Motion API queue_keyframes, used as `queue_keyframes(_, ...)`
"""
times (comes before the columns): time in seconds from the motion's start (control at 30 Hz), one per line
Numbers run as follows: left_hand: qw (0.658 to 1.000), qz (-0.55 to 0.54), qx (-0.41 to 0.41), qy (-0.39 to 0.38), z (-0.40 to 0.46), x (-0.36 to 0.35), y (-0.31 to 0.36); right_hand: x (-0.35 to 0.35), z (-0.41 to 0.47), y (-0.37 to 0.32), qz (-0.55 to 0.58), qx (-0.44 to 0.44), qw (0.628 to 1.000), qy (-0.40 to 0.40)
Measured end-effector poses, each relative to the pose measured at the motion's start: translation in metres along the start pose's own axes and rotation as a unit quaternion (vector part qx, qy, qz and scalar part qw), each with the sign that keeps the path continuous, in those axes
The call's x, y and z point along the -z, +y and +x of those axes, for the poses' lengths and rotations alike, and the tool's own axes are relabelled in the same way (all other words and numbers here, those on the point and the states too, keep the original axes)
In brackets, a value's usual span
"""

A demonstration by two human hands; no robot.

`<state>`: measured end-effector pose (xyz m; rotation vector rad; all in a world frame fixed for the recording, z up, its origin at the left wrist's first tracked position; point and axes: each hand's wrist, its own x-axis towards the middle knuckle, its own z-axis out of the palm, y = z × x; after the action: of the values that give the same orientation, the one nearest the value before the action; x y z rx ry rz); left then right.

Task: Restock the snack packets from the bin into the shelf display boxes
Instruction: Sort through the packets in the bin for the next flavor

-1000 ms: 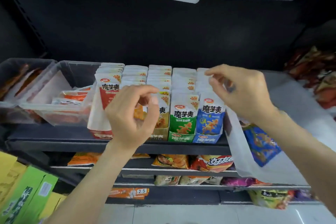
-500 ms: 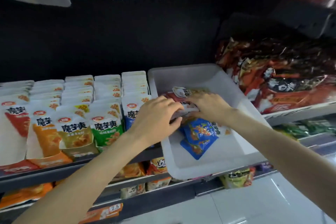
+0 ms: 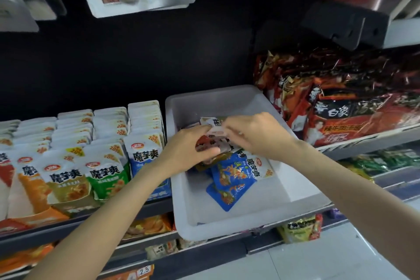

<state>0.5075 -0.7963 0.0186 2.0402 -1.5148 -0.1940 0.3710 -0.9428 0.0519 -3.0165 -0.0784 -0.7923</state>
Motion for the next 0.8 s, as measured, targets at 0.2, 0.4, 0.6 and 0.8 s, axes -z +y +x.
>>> queue_keyframes(0.2, 0.949, -0.298, 0.083, 0.057, -0.012, 0.018, 0.023, 0.034, 0.006, -0.009, 0.335, -0.225, 0.909, 0.103)
queue_keyframes(0.4, 0.939, -0.313, 0.096, 0.109, -0.037, 0.029, 0.030, 0.040, 0.026, -0.021, 0.457, -0.237, 0.856, -0.040)
queue_keyframes(0.6, 0.935, -0.243, 0.077, 0.246, -0.085, 0.065, 0.007, 0.042, 0.071, -0.047, 0.484, -0.203, 0.848, 0.074)
queue_keyframes(0.8, 0.924, -0.177, 0.103, 0.324, -0.142, 0.130, -0.050, 0.014, 0.129, -0.120, 0.474, -0.163, 0.864, 0.045)
